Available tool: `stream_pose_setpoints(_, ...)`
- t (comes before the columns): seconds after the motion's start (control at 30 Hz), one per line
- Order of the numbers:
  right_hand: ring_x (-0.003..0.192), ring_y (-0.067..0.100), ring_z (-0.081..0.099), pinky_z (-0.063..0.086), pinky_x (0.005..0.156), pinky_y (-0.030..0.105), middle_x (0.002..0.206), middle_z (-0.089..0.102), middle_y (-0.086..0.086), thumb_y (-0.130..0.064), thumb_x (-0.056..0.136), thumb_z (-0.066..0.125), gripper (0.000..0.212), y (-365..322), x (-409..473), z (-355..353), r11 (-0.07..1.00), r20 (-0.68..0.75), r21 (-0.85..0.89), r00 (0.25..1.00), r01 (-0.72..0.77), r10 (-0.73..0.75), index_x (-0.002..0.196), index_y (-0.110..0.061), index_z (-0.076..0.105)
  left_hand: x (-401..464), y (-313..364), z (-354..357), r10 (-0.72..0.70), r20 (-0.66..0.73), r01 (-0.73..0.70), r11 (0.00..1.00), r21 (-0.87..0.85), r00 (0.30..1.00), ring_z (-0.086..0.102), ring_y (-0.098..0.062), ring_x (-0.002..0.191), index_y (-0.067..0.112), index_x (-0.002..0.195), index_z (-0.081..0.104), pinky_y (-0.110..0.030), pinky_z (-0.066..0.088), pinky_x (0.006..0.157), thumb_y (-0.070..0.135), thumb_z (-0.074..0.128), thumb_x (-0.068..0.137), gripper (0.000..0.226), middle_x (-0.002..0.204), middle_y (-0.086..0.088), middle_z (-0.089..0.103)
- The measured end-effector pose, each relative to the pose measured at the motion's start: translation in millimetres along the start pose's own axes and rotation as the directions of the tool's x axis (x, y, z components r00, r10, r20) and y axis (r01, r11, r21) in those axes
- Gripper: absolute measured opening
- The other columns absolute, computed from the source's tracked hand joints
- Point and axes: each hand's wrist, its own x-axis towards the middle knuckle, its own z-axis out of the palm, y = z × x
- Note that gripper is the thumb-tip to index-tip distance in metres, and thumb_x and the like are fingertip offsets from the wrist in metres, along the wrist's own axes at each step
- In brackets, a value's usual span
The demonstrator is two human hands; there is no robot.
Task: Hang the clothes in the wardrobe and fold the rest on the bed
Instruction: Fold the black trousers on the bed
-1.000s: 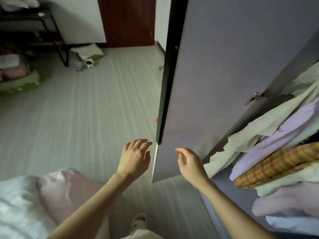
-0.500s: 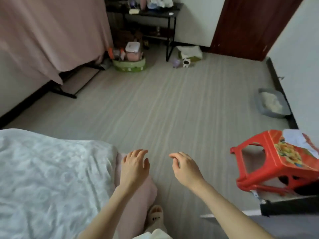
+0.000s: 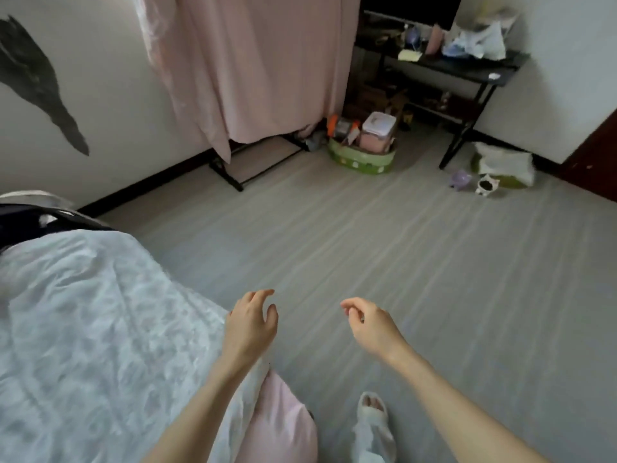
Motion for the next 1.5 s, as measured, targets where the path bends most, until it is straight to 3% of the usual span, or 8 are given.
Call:
stream_pose_setpoints(0.2, 0.107, 0.022, 0.059, 0.041, 0.087, 0.023, 0.114, 0.067, 0.006, -0.010, 0.095, 0.043, 0.029, -36, 156, -46, 0.980, 0.162, -0.022, 0.968, 0.197, -0.190, 0.116, -0.012, 0.063, 125, 28, -4, -0.169, -0.210, 0.152, 0.984, -0.095, 0.963, 0.051, -0.023, 0.120, 0.010, 0.128, 0.056, -0.034, 0.038, 0.100, 0.016, 0.050, 0.094, 0.035, 0.129, -0.007, 0.057)
stream_pose_setpoints(0.37, 0.104, 0.025, 0.061, 0.043, 0.087, 0.027, 0.109, 0.068, 0.008, -0.012, 0.094, 0.046, 0.027, -82, 270, -95, 0.949, 0.215, -0.051, 0.932, 0.311, -0.293, 0.114, -0.014, 0.064, 217, 74, -14, -0.244, -0.265, 0.208, 0.965, -0.157, 0.933, 0.049, -0.020, 0.123, 0.012, 0.130, 0.054, -0.033, 0.038, 0.100, 0.017, 0.049, 0.095, 0.036, 0.131, -0.005, 0.054)
stream_pose_setpoints(0.5, 0.104, 0.025, 0.060, 0.043, 0.090, 0.029, 0.108, 0.069, 0.008, -0.011, 0.094, 0.045, 0.027, -145, 336, -77, 0.895, 0.339, -0.050, 0.851, 0.443, -0.402, 0.113, -0.014, 0.064, 247, 58, -48, -0.373, -0.396, 0.299, 0.924, -0.238, 0.839, 0.051, -0.019, 0.121, 0.012, 0.129, 0.055, -0.034, 0.039, 0.100, 0.017, 0.050, 0.094, 0.035, 0.130, -0.002, 0.055)
stream_pose_setpoints(0.77, 0.104, 0.025, 0.059, 0.047, 0.090, 0.034, 0.109, 0.067, 0.008, -0.011, 0.093, 0.042, 0.030, -273, 406, 59, 0.771, 0.639, 0.078, 0.562, 0.632, -0.526, 0.113, -0.015, 0.064, 266, -82, -108, -0.677, -0.482, 0.549, 0.735, -0.398, 0.556, 0.051, -0.020, 0.119, 0.013, 0.128, 0.056, -0.033, 0.040, 0.100, 0.014, 0.050, 0.093, 0.035, 0.129, -0.004, 0.056)
stream_pose_setpoints(0.87, 0.104, 0.025, 0.060, 0.048, 0.088, 0.034, 0.110, 0.067, 0.007, -0.011, 0.092, 0.041, 0.032, -325, 443, 107, 0.745, 0.684, 0.080, 0.508, 0.662, -0.524, 0.114, -0.016, 0.063, 293, -136, -132, -0.755, -0.449, 0.589, 0.655, -0.474, 0.479, 0.051, -0.021, 0.119, 0.012, 0.128, 0.055, -0.035, 0.041, 0.100, 0.015, 0.048, 0.094, 0.035, 0.129, -0.005, 0.055)
stream_pose_setpoints(1.13, 0.108, 0.027, 0.058, 0.044, 0.093, 0.031, 0.114, 0.066, 0.006, -0.011, 0.093, 0.040, 0.033, -470, 528, 211, 0.624, 0.737, 0.069, 0.382, 0.778, -0.557, 0.118, -0.016, 0.061, 367, -244, -222, -0.829, -0.451, 0.615, 0.551, -0.563, 0.330, 0.050, -0.016, 0.118, 0.019, 0.129, 0.053, -0.027, 0.040, 0.096, 0.018, 0.045, 0.095, 0.035, 0.131, 0.001, 0.052)
stream_pose_setpoints(1.37, 0.113, 0.021, 0.055, 0.040, 0.089, 0.026, 0.123, 0.061, 0.002, -0.011, 0.095, 0.037, 0.037, -607, 558, 362, 0.488, 0.800, 0.193, 0.151, 0.851, -0.581, 0.128, -0.015, 0.053, 397, -378, -303, -0.860, -0.493, 0.659, 0.448, -0.604, 0.133, 0.050, -0.018, 0.115, 0.019, 0.131, 0.051, -0.026, 0.040, 0.089, 0.018, 0.045, 0.095, 0.037, 0.134, 0.000, 0.049)
stream_pose_setpoints(1.5, 0.115, 0.019, 0.053, 0.040, 0.088, 0.026, 0.124, 0.057, 0.002, -0.015, 0.094, 0.040, 0.038, -696, 577, 462, 0.438, 0.795, 0.248, 0.077, 0.864, -0.602, 0.131, -0.016, 0.048, 416, -468, -358, -0.886, -0.463, 0.680, 0.354, -0.642, 0.024, 0.051, -0.021, 0.116, 0.015, 0.134, 0.048, -0.029, 0.040, 0.092, 0.019, 0.047, 0.095, 0.040, 0.134, -0.005, 0.048)
